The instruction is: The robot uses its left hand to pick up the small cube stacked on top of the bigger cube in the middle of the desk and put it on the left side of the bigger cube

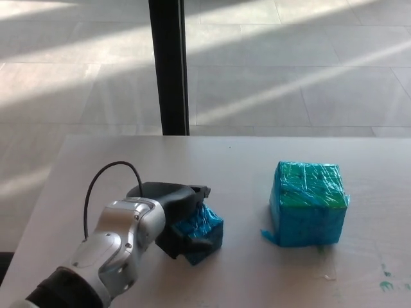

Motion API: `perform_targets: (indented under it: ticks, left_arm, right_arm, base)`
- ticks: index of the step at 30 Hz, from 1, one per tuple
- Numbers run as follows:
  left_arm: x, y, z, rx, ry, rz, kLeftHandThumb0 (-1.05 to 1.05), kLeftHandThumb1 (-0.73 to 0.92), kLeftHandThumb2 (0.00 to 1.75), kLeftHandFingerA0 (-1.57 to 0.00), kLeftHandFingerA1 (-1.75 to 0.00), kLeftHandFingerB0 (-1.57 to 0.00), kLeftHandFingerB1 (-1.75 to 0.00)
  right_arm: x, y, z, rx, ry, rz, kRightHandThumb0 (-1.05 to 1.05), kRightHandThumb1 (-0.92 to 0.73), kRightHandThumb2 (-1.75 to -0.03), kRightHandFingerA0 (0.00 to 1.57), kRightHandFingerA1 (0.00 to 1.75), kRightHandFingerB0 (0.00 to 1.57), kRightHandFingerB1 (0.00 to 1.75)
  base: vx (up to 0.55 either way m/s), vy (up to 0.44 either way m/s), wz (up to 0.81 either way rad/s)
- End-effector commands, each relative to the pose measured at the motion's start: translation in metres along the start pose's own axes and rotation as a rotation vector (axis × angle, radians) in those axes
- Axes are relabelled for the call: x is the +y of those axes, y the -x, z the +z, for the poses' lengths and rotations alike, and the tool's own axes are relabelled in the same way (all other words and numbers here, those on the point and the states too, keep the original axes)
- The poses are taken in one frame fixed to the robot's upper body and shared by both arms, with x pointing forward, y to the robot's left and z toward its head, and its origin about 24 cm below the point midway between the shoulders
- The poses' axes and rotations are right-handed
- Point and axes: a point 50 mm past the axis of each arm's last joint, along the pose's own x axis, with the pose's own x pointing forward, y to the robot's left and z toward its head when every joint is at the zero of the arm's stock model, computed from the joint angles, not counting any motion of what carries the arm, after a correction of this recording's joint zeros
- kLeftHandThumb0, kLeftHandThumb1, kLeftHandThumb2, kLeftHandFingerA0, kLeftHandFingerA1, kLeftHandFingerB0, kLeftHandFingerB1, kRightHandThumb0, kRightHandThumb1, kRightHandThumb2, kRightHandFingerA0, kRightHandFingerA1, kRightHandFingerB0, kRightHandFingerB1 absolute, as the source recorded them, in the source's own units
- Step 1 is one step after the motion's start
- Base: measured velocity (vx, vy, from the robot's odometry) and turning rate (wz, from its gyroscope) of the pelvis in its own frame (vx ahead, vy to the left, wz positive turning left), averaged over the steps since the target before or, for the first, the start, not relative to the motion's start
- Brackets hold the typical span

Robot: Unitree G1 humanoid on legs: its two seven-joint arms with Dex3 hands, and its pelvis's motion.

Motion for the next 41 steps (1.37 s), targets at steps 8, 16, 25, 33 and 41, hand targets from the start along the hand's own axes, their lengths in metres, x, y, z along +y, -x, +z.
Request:
perform_targets:
  ticks: [8, 16, 25, 33, 41]
  left_arm:
    - [0.056, 0.032, -0.038, 0.059, 0.142, 0.168, -1.05, 0.67, 1.18, -0.07, -0.41, 0.0, 0.0]
    - [0.048, 0.089, -0.15, 0.293, 0.351, 0.288, -0.99, 0.66, 1.11, -0.05, -0.42, 0.0, -0.03]
    - [-0.015, 0.164, -0.251, 0.659, 0.545, 0.317, -0.96, 0.88, 0.67, -0.13, -0.45, 0.0, -0.12]
    - [-0.118, 0.232, -0.297, 1.011, 0.73, 0.239, -1.05, 0.73, 1.15, -0.25, -0.59, 0.0, -0.01]
    - [-0.182, 0.235, -0.29, 1.137, 0.895, 0.075, -1.04, 0.65, 1.12, -0.23, -0.61, 0.0, -0.03]
  right_arm:
    - [-0.011, 0.003, -0.005, 0.049, 0.012, -0.009, -0.36, -0.64, -0.6, 0.66, 0.56, 0.53, 0.38]
    - [-0.012, 0.005, -0.006, 0.024, 0.003, -0.003, -0.37, -0.66, -0.6, 0.64, 0.55, 0.52, 0.38]
    - [-0.013, 0.006, -0.01, 0.053, -0.003, -0.012, -0.37, -0.67, -0.61, 0.65, 0.56, 0.53, 0.38]
    - [-0.014, 0.006, -0.01, 0.064, 0.003, -0.009, -0.37, -0.68, -0.61, 0.63, 0.54, 0.53, 0.38]
    - [-0.013, 0.006, -0.006, 0.02, 0.021, -0.008, -0.38, -0.68, -0.61, 0.63, 0.58, 0.53, 0.38]
  base:
    - [0.0, 0.0, 0.0]
    - [0.0, 0.0, 0.0]
    - [0.0, 0.0, 0.0]
    - [0.0, 0.0, 0.0]
    - [0.0, 0.0, 0.0]
